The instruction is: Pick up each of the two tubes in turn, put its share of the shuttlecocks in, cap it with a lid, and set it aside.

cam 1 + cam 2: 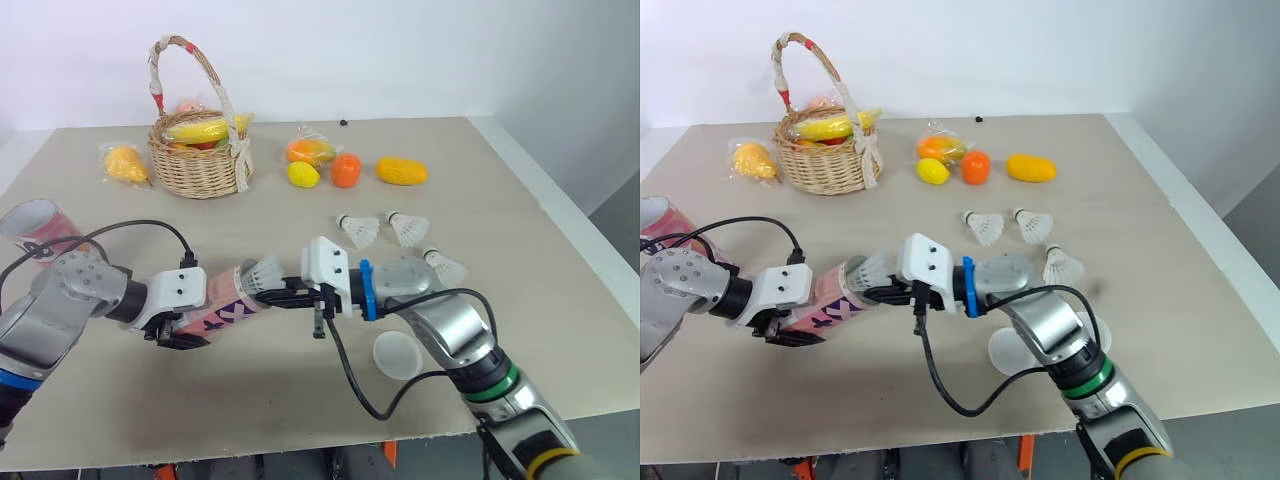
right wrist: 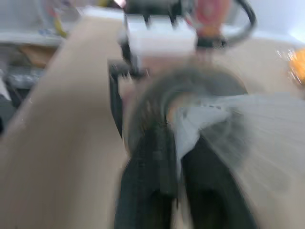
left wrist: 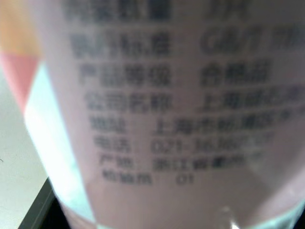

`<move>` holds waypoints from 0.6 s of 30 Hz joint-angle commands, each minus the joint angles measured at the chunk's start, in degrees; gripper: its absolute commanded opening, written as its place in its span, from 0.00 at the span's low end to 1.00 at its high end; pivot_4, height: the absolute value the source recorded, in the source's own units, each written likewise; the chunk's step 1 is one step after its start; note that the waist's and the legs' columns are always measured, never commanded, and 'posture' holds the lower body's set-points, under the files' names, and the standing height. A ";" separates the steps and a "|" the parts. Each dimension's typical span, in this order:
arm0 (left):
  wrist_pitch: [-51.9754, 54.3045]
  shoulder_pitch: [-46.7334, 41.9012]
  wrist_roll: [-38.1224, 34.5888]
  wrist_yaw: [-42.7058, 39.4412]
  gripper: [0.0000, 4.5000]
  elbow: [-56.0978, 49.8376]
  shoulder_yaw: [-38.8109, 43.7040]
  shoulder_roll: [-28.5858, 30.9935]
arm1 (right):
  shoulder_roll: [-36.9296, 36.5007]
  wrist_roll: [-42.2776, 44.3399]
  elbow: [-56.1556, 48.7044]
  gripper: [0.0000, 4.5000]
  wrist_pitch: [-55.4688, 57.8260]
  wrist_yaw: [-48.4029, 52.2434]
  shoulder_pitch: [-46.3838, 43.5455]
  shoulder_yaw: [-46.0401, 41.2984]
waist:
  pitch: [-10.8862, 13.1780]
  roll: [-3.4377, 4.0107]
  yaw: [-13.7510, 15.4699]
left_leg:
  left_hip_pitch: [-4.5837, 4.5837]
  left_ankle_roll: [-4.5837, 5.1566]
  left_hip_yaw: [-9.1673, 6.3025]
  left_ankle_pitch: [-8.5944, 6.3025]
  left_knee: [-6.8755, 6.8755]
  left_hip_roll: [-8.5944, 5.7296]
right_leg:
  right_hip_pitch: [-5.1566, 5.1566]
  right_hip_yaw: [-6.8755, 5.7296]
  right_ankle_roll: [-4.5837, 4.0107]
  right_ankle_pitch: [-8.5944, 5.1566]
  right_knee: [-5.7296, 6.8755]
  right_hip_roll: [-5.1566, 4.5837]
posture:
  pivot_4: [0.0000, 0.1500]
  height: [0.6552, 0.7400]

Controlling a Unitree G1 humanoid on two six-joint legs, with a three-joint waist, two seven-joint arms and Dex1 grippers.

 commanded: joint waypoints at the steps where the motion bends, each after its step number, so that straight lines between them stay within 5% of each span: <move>1: 0.56 1.11 -0.19 0.82 0.72 -0.63 2.23 1.16 | -0.62 5.00 -2.20 0.55 2.20 2.89 -2.59 -4.52 | 0.00 0.00 0.03 | 0.00 0.00 0.01 0.00 0.00 -0.01 | 0.01 0.00 0.00 0.01 0.00 -0.03 | 1.00 1.00; 3: 0.52 1.57 -0.24 1.06 0.72 -0.70 2.38 1.21 | -2.56 6.90 -2.47 0.76 4.01 5.00 -3.86 -6.59 | 0.00 0.00 0.05 | -0.01 0.00 0.04 0.00 0.04 -0.04 | 0.01 0.00 0.02 0.02 0.00 -0.09 | 1.00 1.00; 5: 0.45 1.73 -0.29 1.20 0.72 -0.62 2.39 1.17 | -4.27 8.54 -1.98 0.71 5.69 6.78 -5.22 -8.16 | 0.00 0.00 0.05 | -0.01 0.00 0.04 0.00 0.07 -0.05 | 0.02 0.01 0.06 0.02 0.00 -0.10 | 1.00 1.00; 12: -0.36 0.12 0.21 1.17 0.72 0.74 1.27 0.12 | -5.96 2.57 8.59 0.04 0.54 11.28 -12.35 -4.95 | 0.02 0.03 0.03 | 0.07 0.03 0.04 0.02 0.06 0.00 | 0.02 0.00 0.06 0.04 0.03 0.00 | 1.00 1.00; 18: -0.85 -1.19 0.68 0.88 0.72 1.57 0.48 -0.51 | 1.90 -8.98 17.08 0.01 -9.10 12.24 -15.64 6.79 | 0.02 0.04 -0.04 | 0.01 0.03 0.02 0.02 0.03 0.09 | -0.07 0.02 -0.08 0.03 0.07 0.13 | 1.00 1.00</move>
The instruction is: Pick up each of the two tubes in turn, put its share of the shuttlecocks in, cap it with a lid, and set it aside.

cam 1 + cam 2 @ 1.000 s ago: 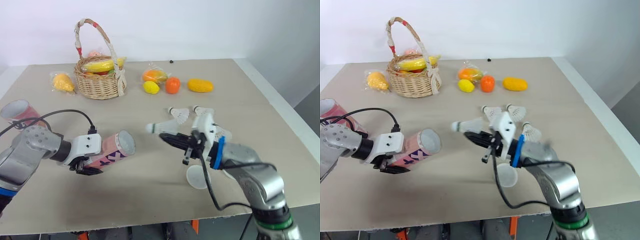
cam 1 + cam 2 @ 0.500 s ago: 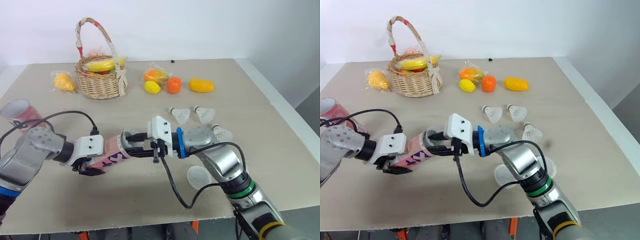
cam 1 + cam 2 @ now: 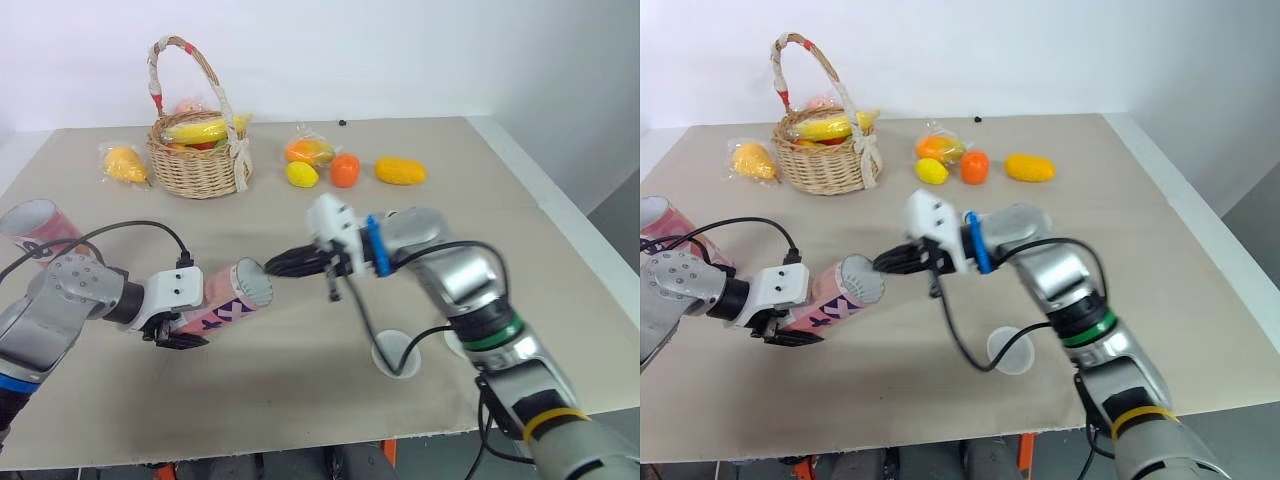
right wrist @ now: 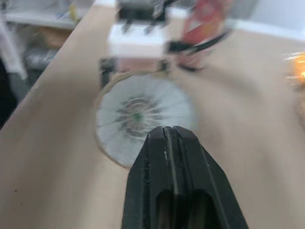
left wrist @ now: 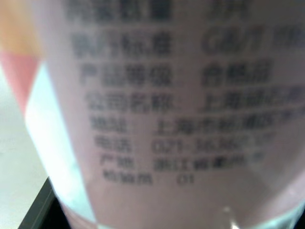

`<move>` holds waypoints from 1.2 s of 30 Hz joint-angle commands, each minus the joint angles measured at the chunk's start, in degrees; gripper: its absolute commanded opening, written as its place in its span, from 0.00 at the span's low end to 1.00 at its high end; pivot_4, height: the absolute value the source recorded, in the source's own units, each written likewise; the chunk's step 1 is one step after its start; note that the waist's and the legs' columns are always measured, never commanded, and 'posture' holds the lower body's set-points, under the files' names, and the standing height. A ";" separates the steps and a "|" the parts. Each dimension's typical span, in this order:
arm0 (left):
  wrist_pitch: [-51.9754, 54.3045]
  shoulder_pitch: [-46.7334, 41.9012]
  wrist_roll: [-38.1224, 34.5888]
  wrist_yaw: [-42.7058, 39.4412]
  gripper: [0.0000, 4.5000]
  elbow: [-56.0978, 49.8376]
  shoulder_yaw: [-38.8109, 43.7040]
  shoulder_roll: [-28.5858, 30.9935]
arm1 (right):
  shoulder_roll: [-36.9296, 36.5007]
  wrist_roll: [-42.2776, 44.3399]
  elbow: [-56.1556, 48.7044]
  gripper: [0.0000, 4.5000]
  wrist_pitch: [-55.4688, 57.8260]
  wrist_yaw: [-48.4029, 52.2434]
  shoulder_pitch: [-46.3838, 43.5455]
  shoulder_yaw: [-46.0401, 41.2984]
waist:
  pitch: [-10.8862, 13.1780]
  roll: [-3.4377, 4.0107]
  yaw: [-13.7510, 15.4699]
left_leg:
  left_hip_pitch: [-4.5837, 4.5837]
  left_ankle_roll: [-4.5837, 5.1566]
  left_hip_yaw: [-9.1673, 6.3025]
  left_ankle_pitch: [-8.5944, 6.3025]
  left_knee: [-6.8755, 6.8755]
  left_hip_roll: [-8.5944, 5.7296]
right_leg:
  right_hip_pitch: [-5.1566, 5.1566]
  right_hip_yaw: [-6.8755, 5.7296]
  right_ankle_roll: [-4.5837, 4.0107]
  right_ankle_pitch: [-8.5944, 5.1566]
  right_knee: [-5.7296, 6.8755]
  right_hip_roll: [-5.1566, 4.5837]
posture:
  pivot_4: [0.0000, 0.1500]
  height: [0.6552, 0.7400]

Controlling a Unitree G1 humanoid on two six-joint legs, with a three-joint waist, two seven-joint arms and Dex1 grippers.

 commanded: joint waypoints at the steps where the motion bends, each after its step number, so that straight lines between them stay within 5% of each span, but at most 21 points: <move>1: -0.79 -1.22 0.73 0.05 0.72 0.31 -0.28 -0.24 | 5.79 -5.42 5.05 0.01 -6.45 0.06 -3.79 4.55 | 0.00 0.01 0.01 | -0.01 0.00 0.01 0.00 0.00 0.00 | 0.00 0.00 -0.03 0.01 0.00 -0.01 | 1.00 1.00; 8: -0.62 -1.97 0.87 0.40 0.72 0.15 -0.55 -0.79 | 13.72 -5.27 9.76 0.01 -8.46 0.67 -6.53 2.74 | -0.01 -0.03 0.22 | -0.03 -0.02 0.03 -0.01 0.05 -0.03 | 0.03 -0.04 -0.23 0.15 0.00 -0.13 | 1.00 1.00; 16: -2.90 -1.24 0.13 2.50 0.72 -0.65 0.36 -3.12 | 0.45 4.26 -4.30 0.01 1.20 6.66 -1.91 -8.09 | 0.00 -0.01 0.99 | -0.04 -0.02 0.01 -0.01 0.04 -0.07 | 0.05 -0.07 -0.19 0.12 -0.01 -0.20 | 1.00 1.00; 26: -2.14 -4.33 -7.74 9.48 0.72 -1.41 3.66 -17.46 | -14.81 17.63 -20.13 0.01 17.66 2.05 11.20 -24.45 | 0.01 -0.02 1.44 | -0.05 -0.03 0.00 -0.02 0.07 -0.15 | 0.08 -0.04 -0.13 0.13 -0.02 -0.22 | 1.00 1.00; 35: -14.16 -0.14 -6.04 21.68 0.72 9.70 1.53 -39.02 | -27.71 20.24 -24.80 0.96 20.59 0.59 26.42 -32.97 | 0.03 -0.01 0.65 | -0.01 0.22 -0.05 -0.18 0.30 -0.40 | 0.27 0.13 0.19 0.09 -0.09 -0.40 | 1.00 1.00; 36: -15.31 0.22 -5.71 22.08 0.72 10.68 1.15 -39.90 | -28.49 19.67 -24.90 0.98 20.04 0.47 27.47 -32.94 | 0.02 -0.01 0.64 | -0.02 0.22 -0.07 -0.18 0.30 -0.40 | 0.27 0.12 0.21 0.09 -0.09 -0.37 | 1.00 1.00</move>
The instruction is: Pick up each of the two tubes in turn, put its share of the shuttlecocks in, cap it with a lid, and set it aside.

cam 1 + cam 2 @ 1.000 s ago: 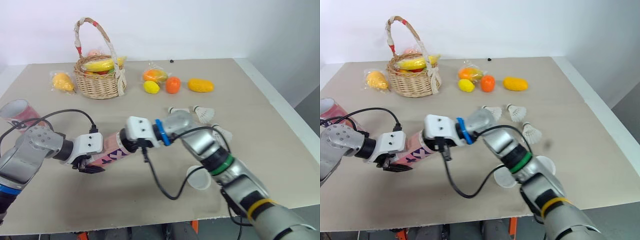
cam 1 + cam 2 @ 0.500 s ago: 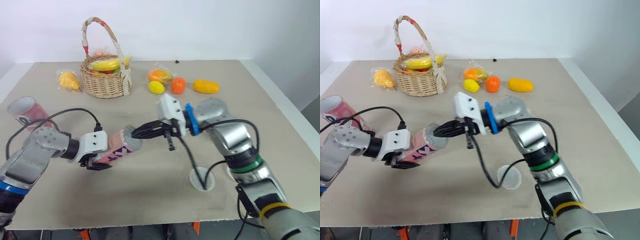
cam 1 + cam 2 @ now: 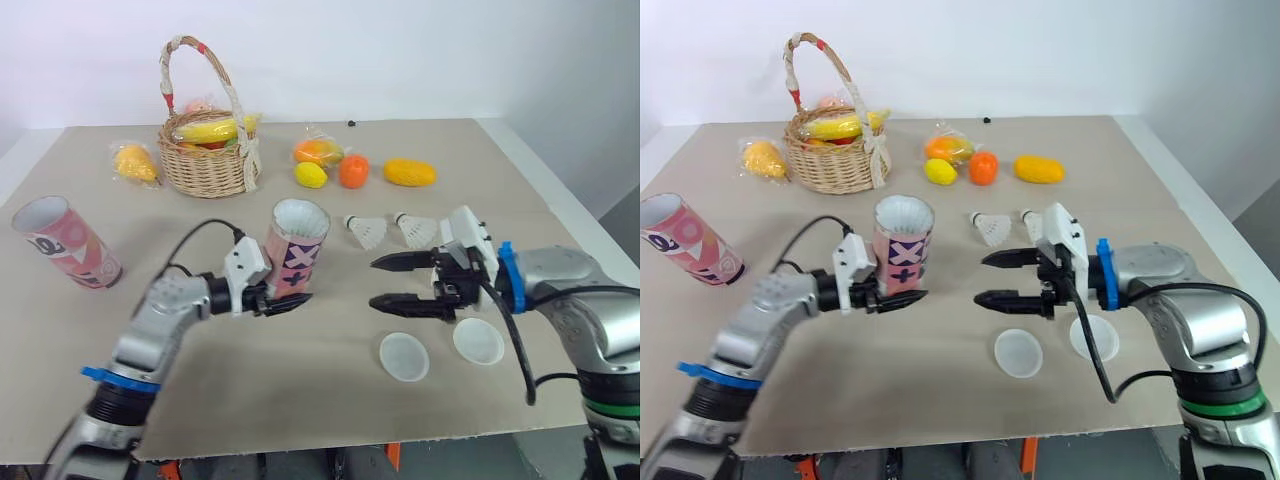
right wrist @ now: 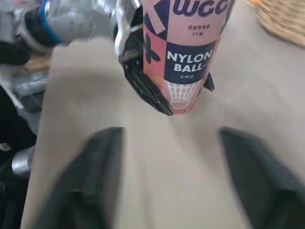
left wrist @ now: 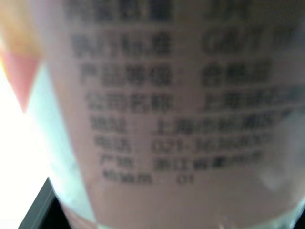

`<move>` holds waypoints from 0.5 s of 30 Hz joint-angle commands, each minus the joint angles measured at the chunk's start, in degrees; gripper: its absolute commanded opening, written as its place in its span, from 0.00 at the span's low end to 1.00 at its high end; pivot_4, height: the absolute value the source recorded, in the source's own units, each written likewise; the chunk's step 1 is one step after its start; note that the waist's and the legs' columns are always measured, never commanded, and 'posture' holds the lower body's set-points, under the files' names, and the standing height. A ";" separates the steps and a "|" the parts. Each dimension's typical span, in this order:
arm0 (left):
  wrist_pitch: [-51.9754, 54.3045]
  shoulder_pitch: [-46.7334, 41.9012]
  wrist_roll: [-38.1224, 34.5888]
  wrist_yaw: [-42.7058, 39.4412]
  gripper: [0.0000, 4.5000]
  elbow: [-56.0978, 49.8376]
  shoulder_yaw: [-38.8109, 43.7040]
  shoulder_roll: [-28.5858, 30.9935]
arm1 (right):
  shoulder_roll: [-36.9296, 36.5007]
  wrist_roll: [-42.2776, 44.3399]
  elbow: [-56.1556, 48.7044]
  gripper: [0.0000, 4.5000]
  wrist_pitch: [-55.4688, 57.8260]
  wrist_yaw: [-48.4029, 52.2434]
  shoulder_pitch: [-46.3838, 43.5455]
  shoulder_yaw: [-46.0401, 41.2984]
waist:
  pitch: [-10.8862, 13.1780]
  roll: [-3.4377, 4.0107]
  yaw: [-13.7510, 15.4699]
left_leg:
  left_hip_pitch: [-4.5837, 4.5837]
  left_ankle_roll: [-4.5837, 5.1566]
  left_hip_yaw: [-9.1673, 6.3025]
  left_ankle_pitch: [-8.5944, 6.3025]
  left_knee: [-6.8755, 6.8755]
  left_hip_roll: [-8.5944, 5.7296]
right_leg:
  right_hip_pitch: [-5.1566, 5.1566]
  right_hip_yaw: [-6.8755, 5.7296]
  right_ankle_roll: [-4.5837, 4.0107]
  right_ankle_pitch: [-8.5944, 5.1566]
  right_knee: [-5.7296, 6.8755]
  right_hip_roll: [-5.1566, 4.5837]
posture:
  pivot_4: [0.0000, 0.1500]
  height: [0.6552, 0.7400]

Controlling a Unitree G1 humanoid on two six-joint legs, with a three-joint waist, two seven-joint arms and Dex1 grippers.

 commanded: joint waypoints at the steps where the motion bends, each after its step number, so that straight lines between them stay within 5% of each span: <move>1: -6.03 0.56 1.22 2.87 0.72 2.88 0.14 -3.15 | -3.06 -1.43 -2.30 0.98 -2.70 -0.37 3.39 -1.72 | 0.00 0.00 0.02 | 0.01 0.00 -0.06 0.00 -0.01 0.00 | 0.01 -0.03 0.06 -0.02 0.00 0.02 | 1.00 1.00; 5: -13.72 1.40 3.23 6.58 0.72 9.10 -1.78 -10.51 | -6.78 -10.76 0.90 0.98 -12.05 -0.72 11.42 2.40 | -0.01 0.00 0.66 | 0.02 0.00 -0.28 0.02 0.16 -0.04 | 0.20 -0.17 0.37 -0.09 -0.01 -0.02 | 1.00 1.00; 15: -24.42 3.40 6.81 8.09 0.72 20.16 -3.33 -13.99 | -4.82 -18.53 7.41 0.98 -20.62 -2.41 14.92 7.81 | -0.06 0.09 0.67 | 0.51 0.01 -0.63 0.04 0.20 -0.44 | 0.80 0.00 0.57 0.04 -0.15 -0.08 | 1.00 1.00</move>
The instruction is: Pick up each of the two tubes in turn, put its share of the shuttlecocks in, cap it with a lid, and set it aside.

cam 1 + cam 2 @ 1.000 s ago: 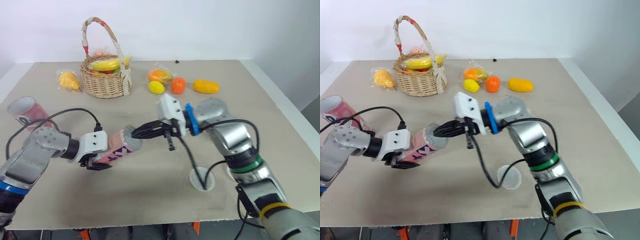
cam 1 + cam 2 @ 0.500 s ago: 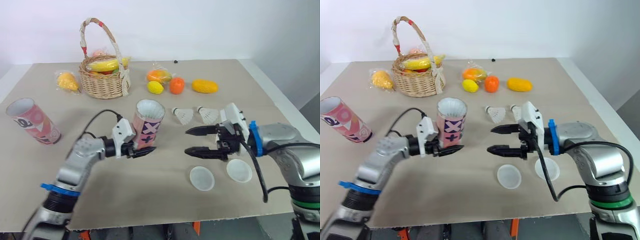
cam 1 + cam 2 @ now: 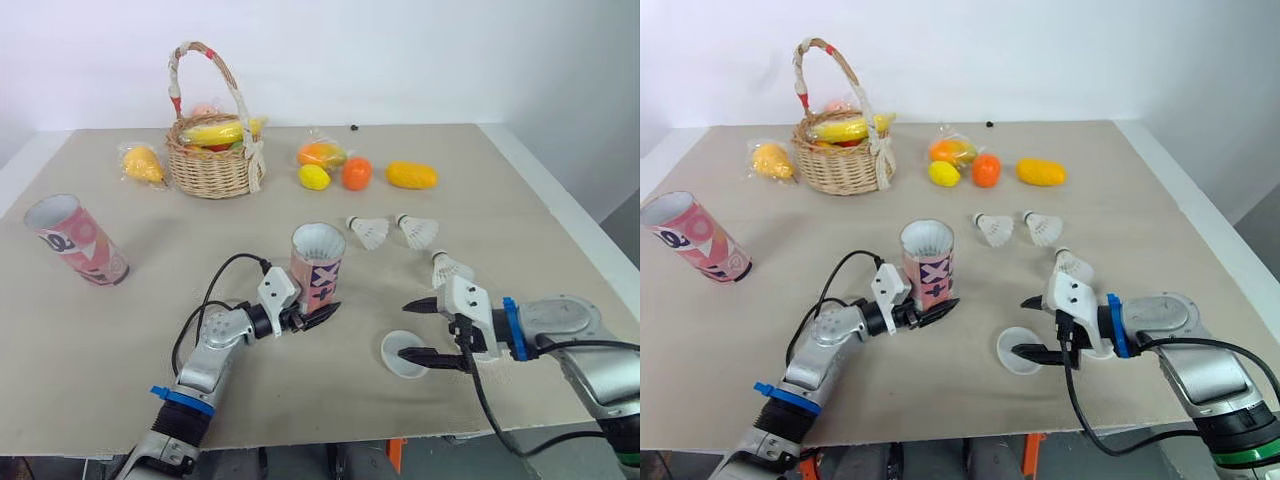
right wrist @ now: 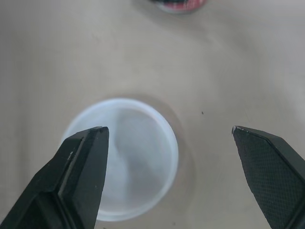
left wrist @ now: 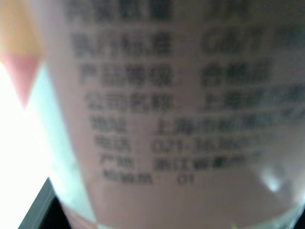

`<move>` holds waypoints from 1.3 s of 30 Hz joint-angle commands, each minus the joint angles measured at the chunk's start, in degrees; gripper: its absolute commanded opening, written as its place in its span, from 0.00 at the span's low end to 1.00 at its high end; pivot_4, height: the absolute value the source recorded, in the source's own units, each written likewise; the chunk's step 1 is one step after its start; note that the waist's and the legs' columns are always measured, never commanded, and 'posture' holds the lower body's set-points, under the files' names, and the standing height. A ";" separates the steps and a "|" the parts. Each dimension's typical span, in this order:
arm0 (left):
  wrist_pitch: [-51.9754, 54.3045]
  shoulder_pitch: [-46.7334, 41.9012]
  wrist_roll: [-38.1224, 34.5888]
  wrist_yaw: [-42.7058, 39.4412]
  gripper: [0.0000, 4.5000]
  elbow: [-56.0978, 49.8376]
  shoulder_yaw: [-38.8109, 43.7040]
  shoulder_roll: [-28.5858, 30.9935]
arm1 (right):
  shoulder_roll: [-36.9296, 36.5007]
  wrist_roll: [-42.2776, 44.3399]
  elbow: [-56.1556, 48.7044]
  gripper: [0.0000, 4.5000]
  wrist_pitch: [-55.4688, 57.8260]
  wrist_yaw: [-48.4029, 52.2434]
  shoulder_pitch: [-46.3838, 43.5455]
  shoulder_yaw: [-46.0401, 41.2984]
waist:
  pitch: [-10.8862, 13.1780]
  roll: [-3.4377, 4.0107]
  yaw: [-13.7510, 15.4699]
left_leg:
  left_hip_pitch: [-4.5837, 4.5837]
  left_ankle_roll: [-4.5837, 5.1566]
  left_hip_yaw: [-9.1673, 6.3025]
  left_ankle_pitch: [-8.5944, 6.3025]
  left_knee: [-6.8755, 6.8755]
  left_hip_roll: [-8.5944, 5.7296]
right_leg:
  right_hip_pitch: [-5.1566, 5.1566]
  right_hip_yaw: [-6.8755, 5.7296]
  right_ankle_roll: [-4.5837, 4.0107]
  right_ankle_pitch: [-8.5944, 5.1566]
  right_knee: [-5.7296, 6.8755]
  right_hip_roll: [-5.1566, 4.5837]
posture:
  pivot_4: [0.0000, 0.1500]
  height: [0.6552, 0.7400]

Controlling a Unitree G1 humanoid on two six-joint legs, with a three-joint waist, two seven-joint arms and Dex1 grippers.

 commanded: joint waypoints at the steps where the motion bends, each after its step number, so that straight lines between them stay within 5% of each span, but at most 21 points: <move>1: -2.99 1.37 0.95 0.45 0.72 4.59 -0.47 -0.75 | 0.97 -1.30 1.32 0.98 -2.50 -0.44 0.14 0.75 | -0.08 0.14 0.03 | 0.04 0.00 -0.01 0.00 -0.01 0.00 | 0.06 0.00 0.00 0.00 -0.04 0.00 | 1.00 1.00; 6: -3.01 2.89 0.49 -0.42 0.72 5.68 -0.91 -1.54 | 1.68 -2.60 2.85 0.98 -4.19 -0.39 -0.13 1.74 | -0.21 0.35 0.02 | 0.31 0.00 -0.01 0.00 -0.02 -0.07 | 0.37 0.06 -0.07 -0.05 -0.19 -0.03 | 1.00 1.00; 9: -2.74 3.19 0.30 -0.36 0.72 5.77 -0.76 -2.02 | 1.84 -2.90 3.39 0.81 -4.66 -0.26 -0.48 1.91 | -0.31 0.52 -0.03 | 0.60 0.00 -0.06 -0.02 -0.14 -0.04 | 0.76 0.00 -0.16 -0.10 -0.51 -0.01 | 1.00 1.00; 16: -2.49 3.64 0.61 -0.29 0.72 5.51 -0.95 -2.42 | 2.18 -3.66 4.08 0.03 -5.37 0.06 -1.40 2.70 | -0.39 0.65 0.00 | 0.56 0.04 -0.05 -0.16 -0.19 -0.05 | 0.87 0.02 -0.02 -0.14 -0.77 -0.04 | 1.00 1.00; 21: -2.46 2.87 0.96 0.02 0.72 5.34 -0.91 -2.45 | 2.00 0.78 1.69 0.01 -2.02 1.78 -5.14 0.22 | -0.41 0.71 -0.06 | 0.57 0.05 -0.05 -0.17 -0.19 -0.05 | 0.87 0.02 -0.04 -0.15 -0.77 -0.04 | 1.00 1.00; 29: -3.43 2.08 1.19 0.00 0.72 6.70 -0.63 -2.66 | 9.00 13.81 -1.18 0.01 12.88 -3.22 -33.61 -3.01 | -0.49 0.95 -0.39 | 0.58 0.07 -0.11 -0.16 -0.19 -0.08 | 0.83 0.08 -0.04 -0.06 -0.76 0.00 | 1.00 1.00; 34: -4.62 1.54 1.46 0.84 0.72 7.88 -0.46 -3.47 | 15.92 12.29 1.65 0.01 15.00 -7.76 -45.29 0.47 | -0.50 0.94 0.31 | 0.41 0.07 -0.36 -0.16 -0.27 -0.13 | 0.80 -0.08 -0.11 -0.19 -0.81 -0.06 | 1.00 1.00; 39: -5.93 1.58 1.81 1.71 0.72 8.99 -0.27 -4.16 | 17.04 8.45 2.10 0.01 14.26 -6.76 -46.45 6.42 | -0.50 0.95 0.31 | 0.32 0.09 -0.63 -0.15 -0.28 -0.31 | 0.82 -0.13 -0.07 -0.20 -0.83 -0.36 | 1.00 1.00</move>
